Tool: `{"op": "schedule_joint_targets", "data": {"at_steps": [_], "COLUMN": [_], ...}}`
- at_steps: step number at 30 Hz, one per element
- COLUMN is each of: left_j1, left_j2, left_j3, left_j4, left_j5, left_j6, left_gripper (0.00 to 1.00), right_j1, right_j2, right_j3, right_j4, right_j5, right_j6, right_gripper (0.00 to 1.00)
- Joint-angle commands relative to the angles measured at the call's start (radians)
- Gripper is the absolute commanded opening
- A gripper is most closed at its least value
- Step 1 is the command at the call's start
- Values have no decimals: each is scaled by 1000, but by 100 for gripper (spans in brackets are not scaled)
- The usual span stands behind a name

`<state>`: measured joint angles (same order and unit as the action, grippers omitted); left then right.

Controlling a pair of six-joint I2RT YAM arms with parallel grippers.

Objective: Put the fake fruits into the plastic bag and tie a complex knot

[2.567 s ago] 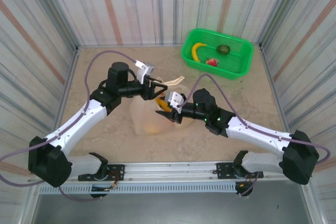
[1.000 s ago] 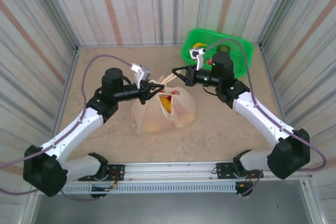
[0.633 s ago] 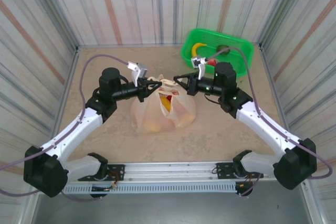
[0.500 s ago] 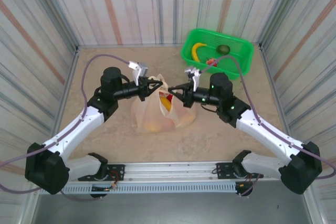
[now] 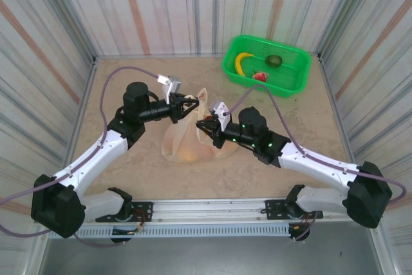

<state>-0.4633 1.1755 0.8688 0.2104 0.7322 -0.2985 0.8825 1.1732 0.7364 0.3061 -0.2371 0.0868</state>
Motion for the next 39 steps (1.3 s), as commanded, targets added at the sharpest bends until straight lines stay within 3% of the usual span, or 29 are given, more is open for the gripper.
{"op": "schedule_joint_targets", "data": {"at_steps": [1, 7, 15, 23, 29, 36, 38, 39], "left_j1": [12, 12, 8, -39, -60, -61, -60, -61], "left_j2": [0, -3, 36, 73, 90, 94, 91, 88], "left_j3": [0, 10, 34, 98, 123, 125, 123, 122], "left_j4": [22, -17, -37, -216, -292, -313, -302, -291], "left_j5": [22, 18, 19, -51, -43, -51, -54, -52], "left_j6": [-11, 19, 32, 158, 216, 253, 264, 273], "left_gripper": [29, 51, 58, 64, 52, 14, 5, 0], "right_j1": [11, -3, -10, -2, 2, 1, 1, 0], "right_j2": [28, 46, 58, 103, 129, 126, 121, 113], "right_j3": [7, 6, 9, 9, 22, 27, 30, 37], "right_j4": [44, 75, 80, 86, 113, 117, 98, 67], "right_j5": [155, 188, 137, 124, 129, 134, 134, 114], "right_j6": [-101, -111, -97, -113, -119, -131, -135, -143], "right_gripper": [12, 12, 11, 10, 10, 11, 17, 27]}}
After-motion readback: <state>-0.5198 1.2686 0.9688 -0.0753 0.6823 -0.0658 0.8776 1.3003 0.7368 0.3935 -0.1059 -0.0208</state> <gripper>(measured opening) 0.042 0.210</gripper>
